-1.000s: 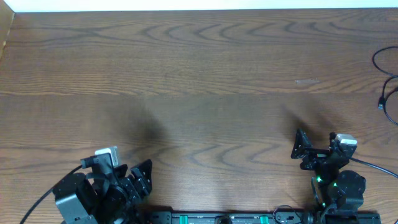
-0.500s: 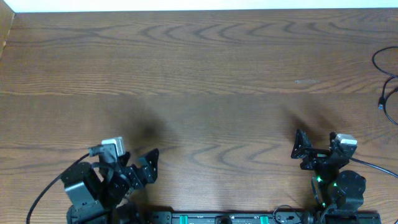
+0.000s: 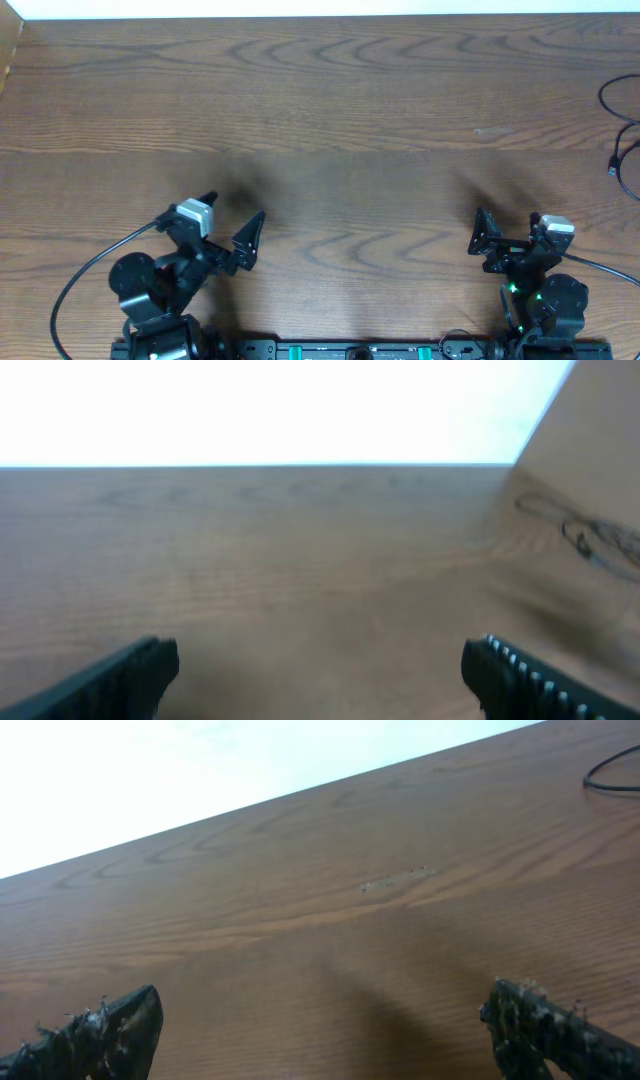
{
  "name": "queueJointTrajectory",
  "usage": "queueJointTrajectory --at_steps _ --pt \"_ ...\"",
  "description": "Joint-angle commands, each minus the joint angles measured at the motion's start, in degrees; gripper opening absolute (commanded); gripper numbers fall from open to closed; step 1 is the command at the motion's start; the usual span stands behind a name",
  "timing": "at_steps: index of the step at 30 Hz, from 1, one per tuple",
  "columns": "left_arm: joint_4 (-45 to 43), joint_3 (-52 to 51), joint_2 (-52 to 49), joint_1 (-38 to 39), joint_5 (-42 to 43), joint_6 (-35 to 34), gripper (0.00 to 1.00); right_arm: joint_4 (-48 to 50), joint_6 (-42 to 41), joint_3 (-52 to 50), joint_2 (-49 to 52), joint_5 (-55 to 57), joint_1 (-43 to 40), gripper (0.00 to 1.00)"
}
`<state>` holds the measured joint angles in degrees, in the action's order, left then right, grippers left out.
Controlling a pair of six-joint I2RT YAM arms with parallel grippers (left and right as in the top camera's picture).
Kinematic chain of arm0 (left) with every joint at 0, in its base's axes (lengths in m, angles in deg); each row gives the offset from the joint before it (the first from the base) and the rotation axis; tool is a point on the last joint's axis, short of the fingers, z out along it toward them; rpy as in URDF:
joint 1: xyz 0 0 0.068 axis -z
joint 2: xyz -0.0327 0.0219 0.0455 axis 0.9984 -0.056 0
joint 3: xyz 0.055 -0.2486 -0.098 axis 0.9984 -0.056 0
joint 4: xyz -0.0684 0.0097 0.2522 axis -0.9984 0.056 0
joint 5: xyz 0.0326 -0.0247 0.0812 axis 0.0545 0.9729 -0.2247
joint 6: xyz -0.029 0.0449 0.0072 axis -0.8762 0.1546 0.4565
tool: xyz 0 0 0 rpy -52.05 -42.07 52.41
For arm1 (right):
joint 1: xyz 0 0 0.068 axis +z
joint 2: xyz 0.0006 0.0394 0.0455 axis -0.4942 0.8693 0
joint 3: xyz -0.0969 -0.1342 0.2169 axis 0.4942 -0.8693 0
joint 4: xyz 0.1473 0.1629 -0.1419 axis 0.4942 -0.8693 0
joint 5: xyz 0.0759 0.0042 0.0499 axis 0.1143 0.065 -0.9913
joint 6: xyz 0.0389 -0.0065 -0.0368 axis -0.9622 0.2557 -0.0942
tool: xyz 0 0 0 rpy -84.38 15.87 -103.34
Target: Untangle cables
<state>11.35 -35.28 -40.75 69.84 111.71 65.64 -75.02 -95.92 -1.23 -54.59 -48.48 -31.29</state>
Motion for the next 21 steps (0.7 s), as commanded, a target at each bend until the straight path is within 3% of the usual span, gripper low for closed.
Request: queueJointTrajectory --at_steps 1,4,12,21 --pt "-5.6 -3.7 0.6 3.4 0.9 9.0 0.96 -0.1 -0.7 -0.1 -0.3 0.2 0.3 0.99" --pt "-8.7 -6.3 2.2 5.2 -2.8 13.1 0.96 -0.1 -0.7 -0.1 -0.3 0.2 0.3 0.99" --pt "-12.6 -11.0 8.2 8.1 -22.4 13.4 0.96 -0.1 -0.7 -0.1 -0.3 0.2 0.3 0.99" --pt "-13.2 -11.5 11.0 9.7 -47.6 1.6 0.96 -0.1 -0.7 -0.1 -0.3 0.2 0.3 0.99"
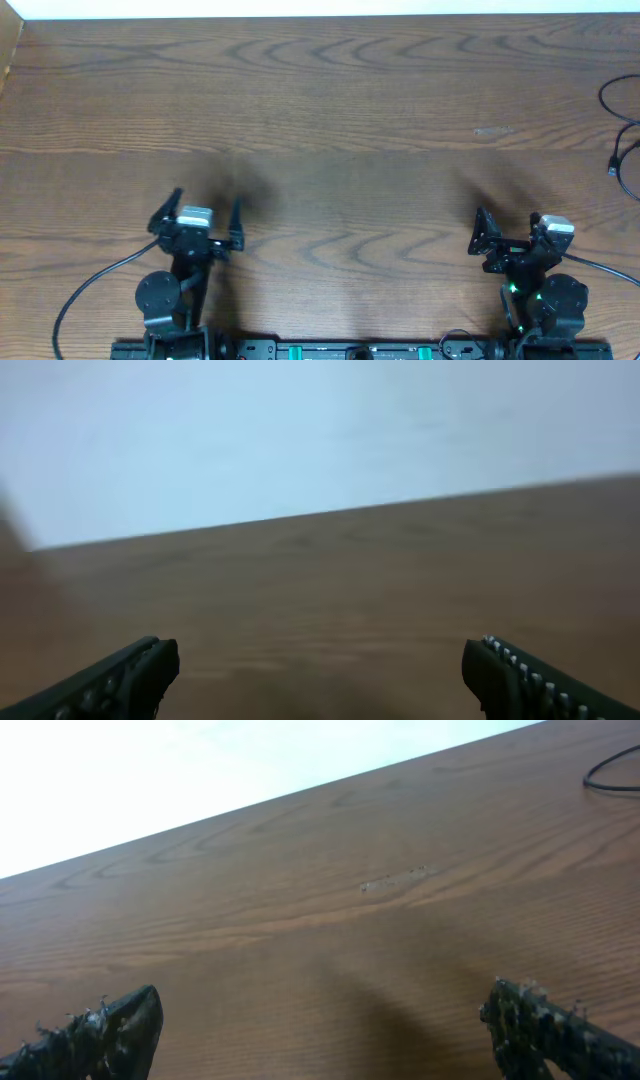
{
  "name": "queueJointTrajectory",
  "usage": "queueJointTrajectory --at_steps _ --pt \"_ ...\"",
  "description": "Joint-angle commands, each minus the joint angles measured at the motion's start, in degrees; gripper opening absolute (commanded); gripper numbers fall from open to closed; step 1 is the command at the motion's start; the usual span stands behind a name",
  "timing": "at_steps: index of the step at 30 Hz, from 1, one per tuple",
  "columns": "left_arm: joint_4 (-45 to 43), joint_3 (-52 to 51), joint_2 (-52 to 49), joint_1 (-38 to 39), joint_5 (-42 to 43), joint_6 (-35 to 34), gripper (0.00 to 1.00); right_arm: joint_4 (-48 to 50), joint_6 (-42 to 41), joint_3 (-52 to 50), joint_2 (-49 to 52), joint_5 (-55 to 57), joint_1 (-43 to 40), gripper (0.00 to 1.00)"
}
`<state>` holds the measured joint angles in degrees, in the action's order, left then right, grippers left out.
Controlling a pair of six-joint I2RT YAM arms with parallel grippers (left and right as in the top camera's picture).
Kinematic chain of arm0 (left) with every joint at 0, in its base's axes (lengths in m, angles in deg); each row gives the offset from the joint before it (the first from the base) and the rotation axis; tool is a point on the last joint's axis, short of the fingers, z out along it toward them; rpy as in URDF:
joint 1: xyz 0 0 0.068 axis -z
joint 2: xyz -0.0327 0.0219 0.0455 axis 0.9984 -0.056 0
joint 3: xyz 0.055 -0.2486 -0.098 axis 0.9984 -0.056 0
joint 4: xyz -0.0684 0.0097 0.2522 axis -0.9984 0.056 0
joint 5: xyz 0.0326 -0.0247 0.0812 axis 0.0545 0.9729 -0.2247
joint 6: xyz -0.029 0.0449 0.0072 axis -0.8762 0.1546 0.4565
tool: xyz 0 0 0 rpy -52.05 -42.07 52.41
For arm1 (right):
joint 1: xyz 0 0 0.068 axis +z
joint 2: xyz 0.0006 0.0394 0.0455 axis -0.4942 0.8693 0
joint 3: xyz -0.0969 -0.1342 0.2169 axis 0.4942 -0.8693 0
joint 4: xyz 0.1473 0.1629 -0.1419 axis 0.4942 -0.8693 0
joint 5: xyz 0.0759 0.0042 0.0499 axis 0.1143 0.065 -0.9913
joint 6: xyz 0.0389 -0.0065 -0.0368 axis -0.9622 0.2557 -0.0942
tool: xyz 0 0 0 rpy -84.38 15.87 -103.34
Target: Untangle cables
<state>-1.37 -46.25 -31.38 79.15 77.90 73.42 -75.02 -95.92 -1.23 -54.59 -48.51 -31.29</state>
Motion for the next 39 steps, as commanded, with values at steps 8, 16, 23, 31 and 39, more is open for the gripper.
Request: queueJointTrajectory --at_steps 8,16,23,31,39 --pt "-0.6 -5.9 7.3 0.3 -18.0 -7.7 0.96 -0.1 -0.7 -0.1 -0.3 0.3 0.3 0.99" --pt "2.9 -6.6 9.5 0.5 -20.6 -8.3 0.96 -0.1 -0.7 -0.1 -0.3 0.3 0.3 0.99" --pt "7.3 -6.6 9.5 4.0 -20.3 -8.5 0.96 -0.1 -0.7 -0.1 -0.3 0.3 0.3 0.99" --pt "7.7 -6.6 9.5 5.6 -17.3 -8.6 0.96 -0.1 -0.7 -0.1 -0.3 0.3 0.3 0.99" --pt "7.7 -6.6 9.5 5.9 -16.5 -8.5 0.96 -0.1 -0.7 -0.1 -0.3 0.3 0.3 0.99"
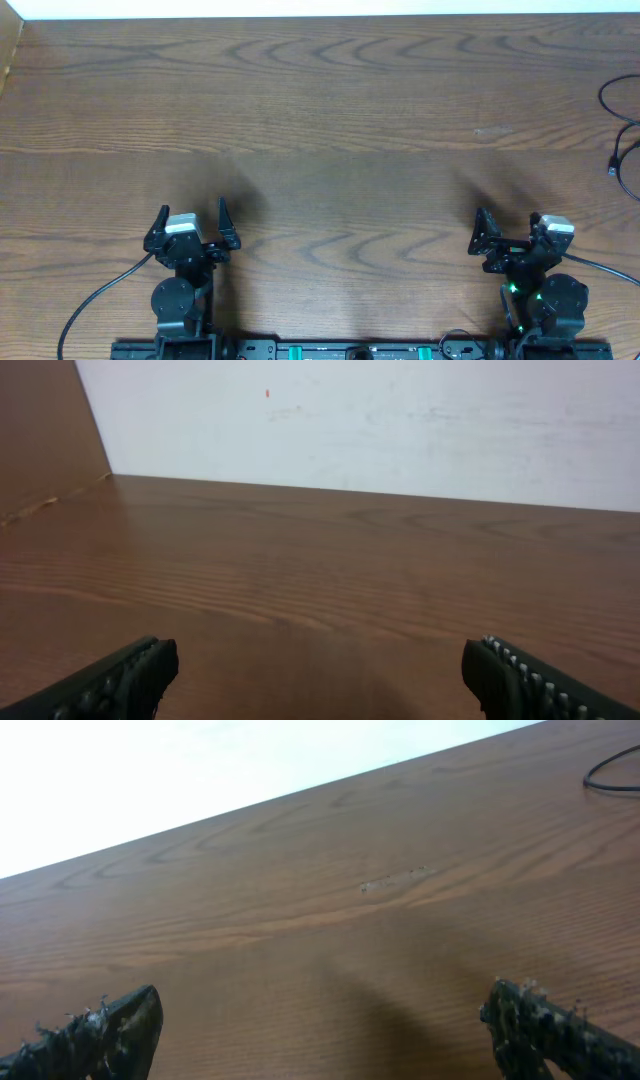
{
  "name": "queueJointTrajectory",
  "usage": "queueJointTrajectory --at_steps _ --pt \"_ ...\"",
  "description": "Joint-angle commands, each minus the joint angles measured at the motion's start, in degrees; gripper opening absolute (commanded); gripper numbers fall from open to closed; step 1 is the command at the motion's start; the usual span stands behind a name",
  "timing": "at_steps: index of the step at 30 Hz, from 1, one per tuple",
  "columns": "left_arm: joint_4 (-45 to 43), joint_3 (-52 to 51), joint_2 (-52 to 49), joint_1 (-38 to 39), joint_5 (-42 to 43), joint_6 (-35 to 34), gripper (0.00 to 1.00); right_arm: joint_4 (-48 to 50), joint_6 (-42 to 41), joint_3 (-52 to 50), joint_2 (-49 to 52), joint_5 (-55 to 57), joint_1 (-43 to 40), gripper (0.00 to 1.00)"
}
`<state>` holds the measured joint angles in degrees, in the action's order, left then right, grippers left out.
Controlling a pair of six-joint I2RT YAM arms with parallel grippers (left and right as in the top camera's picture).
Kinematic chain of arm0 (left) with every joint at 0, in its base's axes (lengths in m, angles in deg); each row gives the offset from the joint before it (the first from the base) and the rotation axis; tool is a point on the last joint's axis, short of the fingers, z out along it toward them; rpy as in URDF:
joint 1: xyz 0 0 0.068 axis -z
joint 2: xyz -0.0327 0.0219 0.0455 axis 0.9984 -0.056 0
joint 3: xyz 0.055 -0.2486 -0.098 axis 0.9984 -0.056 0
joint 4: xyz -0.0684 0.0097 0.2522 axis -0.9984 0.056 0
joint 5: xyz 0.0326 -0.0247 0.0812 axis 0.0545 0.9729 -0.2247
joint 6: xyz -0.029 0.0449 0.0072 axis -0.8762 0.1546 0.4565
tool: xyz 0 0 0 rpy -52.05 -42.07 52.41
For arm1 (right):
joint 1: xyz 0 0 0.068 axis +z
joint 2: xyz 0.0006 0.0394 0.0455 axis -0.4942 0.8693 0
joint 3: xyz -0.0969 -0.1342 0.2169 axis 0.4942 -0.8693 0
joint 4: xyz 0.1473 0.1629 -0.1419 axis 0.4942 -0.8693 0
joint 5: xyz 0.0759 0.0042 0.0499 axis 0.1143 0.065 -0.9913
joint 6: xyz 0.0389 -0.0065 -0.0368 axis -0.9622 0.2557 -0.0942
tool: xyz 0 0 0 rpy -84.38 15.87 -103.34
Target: Untangle cables
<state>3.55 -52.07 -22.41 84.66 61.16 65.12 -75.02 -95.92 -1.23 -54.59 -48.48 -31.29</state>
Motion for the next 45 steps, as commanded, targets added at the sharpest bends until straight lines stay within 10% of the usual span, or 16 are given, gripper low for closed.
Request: queueJointTrajectory --at_steps 1,27,45 --pt "2.7 -0.8 0.5 0.3 0.3 -0.2 0.96 -0.1 -0.7 -0.1 -0.3 0.2 0.3 0.99" --pt "2.7 -0.8 0.4 0.3 0.3 -0.2 0.96 -0.1 5.2 -0.1 -0.3 5.9 0.3 0.99" --pt "2.7 -0.8 0.4 0.3 0.3 -0.2 0.96 -0.2 25.5 -0.1 -0.2 6.7 0.2 0.99"
